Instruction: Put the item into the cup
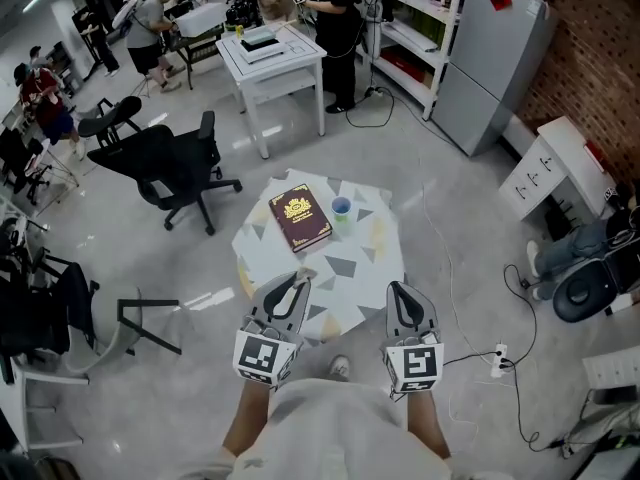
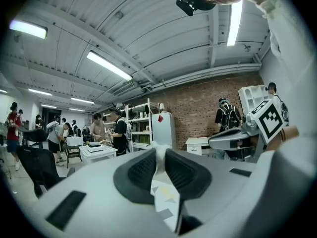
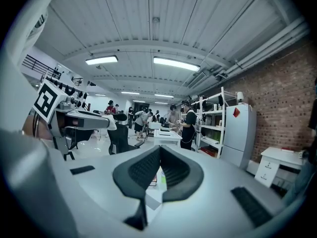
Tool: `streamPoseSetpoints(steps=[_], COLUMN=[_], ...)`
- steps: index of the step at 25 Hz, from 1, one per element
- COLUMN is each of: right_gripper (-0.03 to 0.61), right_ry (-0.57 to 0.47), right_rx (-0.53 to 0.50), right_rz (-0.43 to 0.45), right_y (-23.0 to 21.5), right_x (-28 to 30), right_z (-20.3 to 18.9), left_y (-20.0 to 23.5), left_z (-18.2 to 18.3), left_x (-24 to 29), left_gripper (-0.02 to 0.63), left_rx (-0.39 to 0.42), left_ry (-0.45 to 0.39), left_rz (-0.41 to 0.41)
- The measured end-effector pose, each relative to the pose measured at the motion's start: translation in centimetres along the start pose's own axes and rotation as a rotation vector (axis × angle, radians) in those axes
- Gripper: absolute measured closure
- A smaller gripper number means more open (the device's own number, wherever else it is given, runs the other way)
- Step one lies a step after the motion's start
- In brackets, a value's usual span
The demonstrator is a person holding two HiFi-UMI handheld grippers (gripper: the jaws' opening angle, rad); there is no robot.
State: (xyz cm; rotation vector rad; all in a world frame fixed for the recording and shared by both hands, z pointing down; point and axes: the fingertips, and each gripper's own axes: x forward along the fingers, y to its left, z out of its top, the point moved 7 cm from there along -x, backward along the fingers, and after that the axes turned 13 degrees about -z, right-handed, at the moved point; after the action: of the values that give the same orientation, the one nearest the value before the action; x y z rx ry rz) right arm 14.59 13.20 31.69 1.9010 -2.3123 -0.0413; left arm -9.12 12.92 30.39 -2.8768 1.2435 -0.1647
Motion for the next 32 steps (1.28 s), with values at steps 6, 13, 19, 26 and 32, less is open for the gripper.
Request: streamPoseSetpoints(steps=[6, 13, 19, 26, 32], right_gripper=[0.571, 0.571, 0.571, 0.571, 0.571], right_ry=[0.008, 0.018, 0.022, 0.008, 0.020], right_rx=[0.015, 0.031, 0.034, 0.028, 0.018], right_rz=[0.011, 0.030, 0.038, 0.043, 0.034], right_y=[-1.5, -2.6, -2.7, -2.6, -2.6], right_x=[1.7, 3.3, 4.3, 5.3, 6.9], right_z=[-0.5, -0.9, -1.0, -0.7, -0.8], left_y=[0.1, 0.5, 1.3, 2.3, 3.6], left_z=[-0.2, 0.6, 0.4, 0.4, 0.1], left_x=[2.1, 4.0, 4.4, 5.1, 6.1], left_gripper=[0.549, 0.549, 0.549, 0.549, 0.549], left_rx=[-0.003, 0.009, 0.005, 0.008, 0.003], left_ry=[0.023, 0.027, 0.037, 0.018, 0.014], left_rz=[0.014, 0.027, 0.041, 0.046, 0.040])
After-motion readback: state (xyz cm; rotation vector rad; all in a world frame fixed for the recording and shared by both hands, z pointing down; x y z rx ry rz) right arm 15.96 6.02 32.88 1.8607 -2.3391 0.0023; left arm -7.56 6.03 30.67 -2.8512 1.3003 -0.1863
